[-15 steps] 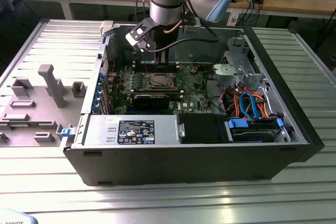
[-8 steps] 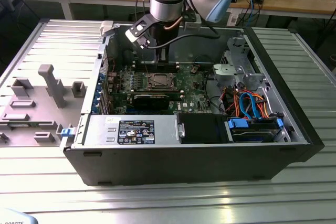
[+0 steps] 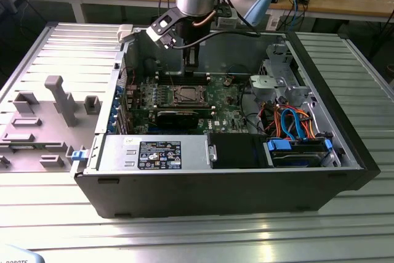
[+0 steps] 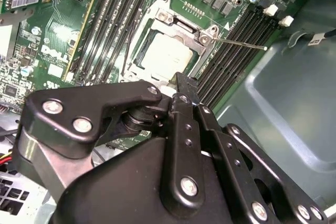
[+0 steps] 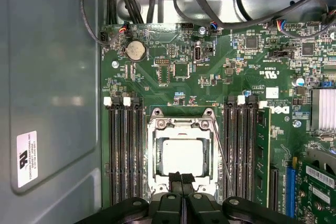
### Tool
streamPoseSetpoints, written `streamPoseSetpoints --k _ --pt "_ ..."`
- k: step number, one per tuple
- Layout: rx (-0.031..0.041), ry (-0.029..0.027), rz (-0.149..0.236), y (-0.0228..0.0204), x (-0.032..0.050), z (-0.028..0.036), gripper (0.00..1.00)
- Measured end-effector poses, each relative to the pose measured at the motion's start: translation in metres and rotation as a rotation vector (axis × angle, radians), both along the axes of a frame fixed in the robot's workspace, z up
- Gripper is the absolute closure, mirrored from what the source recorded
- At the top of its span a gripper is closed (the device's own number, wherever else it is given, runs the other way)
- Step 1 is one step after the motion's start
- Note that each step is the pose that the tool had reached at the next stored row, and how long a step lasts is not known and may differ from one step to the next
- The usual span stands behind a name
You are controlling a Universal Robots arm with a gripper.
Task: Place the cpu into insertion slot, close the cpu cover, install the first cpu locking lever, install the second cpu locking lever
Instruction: 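Install the first cpu locking lever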
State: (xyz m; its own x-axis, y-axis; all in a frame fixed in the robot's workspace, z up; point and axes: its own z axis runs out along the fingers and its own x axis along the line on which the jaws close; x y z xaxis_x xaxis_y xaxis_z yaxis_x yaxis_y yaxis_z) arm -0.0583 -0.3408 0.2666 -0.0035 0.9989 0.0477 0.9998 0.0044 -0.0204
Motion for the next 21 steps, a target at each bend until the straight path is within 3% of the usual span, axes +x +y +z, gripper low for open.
streamPoseSetpoints --k 7,9,12,15,18,20,21 --pt "-0.0004 0.0001 0.001 0.0 0.0 0.0001 0.89" --pt "-0.0004 0.0001 0.018 0.0 0.0 0.0001 0.89" --pt "-0.0004 0.0001 0.061 0.0 0.0 0.0001 0.89" --pt "-0.0005 0.0002 0.163 0.0 0.0 -0.0001 0.89" --pt "-0.0006 -0.0006 0.237 -0.0001 0.0 -0.0003 0.89" --pt "-0.0023 -0.018 0.251 -0.0001 0.0 -0.0006 0.89" --pt "-0.0023 -0.0202 0.257 -0.0001 0.0 -0.0006 0.89"
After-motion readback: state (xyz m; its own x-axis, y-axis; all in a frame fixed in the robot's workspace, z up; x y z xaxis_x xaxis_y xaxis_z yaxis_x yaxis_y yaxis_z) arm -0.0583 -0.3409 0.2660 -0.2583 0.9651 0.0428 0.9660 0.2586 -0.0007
